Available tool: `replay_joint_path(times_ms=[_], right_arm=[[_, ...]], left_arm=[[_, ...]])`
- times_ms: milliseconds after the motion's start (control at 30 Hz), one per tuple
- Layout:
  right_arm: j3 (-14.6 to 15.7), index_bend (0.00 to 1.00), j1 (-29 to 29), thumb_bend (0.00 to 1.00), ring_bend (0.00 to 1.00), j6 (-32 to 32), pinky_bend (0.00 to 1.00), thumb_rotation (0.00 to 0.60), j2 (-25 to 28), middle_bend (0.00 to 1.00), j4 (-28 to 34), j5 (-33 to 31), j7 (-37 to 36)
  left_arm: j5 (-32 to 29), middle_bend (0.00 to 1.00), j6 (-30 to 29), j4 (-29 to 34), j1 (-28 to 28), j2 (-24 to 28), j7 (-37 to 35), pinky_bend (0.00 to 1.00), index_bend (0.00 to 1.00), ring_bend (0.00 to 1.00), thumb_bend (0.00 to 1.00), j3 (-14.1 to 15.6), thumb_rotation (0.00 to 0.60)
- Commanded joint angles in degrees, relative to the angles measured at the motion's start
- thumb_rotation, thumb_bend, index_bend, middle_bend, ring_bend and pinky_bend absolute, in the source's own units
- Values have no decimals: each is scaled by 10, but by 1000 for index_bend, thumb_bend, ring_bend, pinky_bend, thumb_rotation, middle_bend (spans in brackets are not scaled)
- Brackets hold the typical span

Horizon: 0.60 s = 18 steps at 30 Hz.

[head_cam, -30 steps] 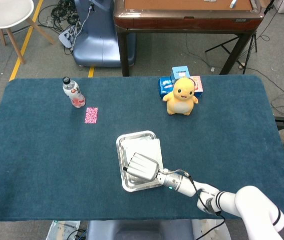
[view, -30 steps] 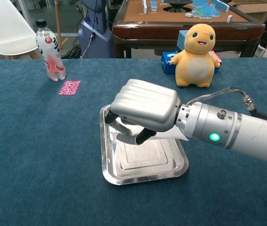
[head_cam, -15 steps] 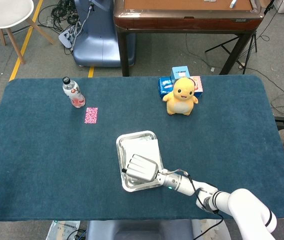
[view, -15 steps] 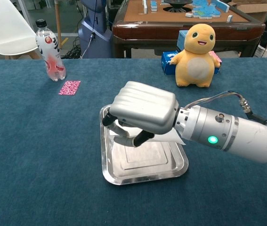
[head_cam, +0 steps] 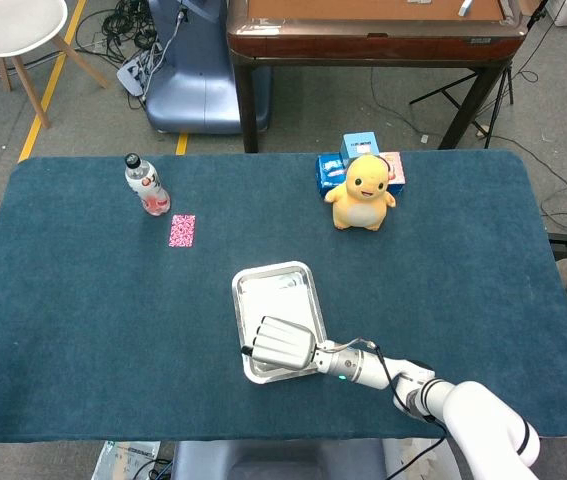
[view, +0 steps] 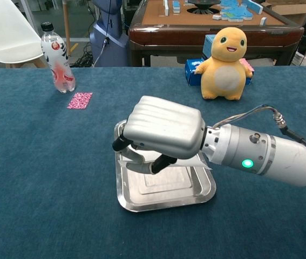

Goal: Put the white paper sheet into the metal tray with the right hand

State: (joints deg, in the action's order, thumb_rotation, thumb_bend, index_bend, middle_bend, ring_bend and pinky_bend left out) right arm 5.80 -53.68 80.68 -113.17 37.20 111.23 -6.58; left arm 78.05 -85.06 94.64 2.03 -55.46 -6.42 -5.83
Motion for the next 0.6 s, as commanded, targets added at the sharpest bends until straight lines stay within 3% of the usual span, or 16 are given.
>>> replay_joint_path(times_ms=[33, 433, 600], right_arm=[[1, 713, 1, 376, 1000, 1, 1000, 600, -5, 1000, -13, -3, -6], [0, 361, 7, 17, 1000, 9, 1000, 600, -9, 1000, -18, -17, -17], [-1, 269, 10, 0, 1000, 5, 1000, 600, 10, 1000, 14, -23, -12]], left_arm=[[0, 379, 0, 1, 0, 0, -1, 571, 346, 370, 88, 0, 600], [0, 379, -1, 0, -1, 1, -2, 571, 346, 370, 88, -1, 600], [1, 379, 2, 0, 0, 0, 1, 571, 346, 370, 88, 1, 600]])
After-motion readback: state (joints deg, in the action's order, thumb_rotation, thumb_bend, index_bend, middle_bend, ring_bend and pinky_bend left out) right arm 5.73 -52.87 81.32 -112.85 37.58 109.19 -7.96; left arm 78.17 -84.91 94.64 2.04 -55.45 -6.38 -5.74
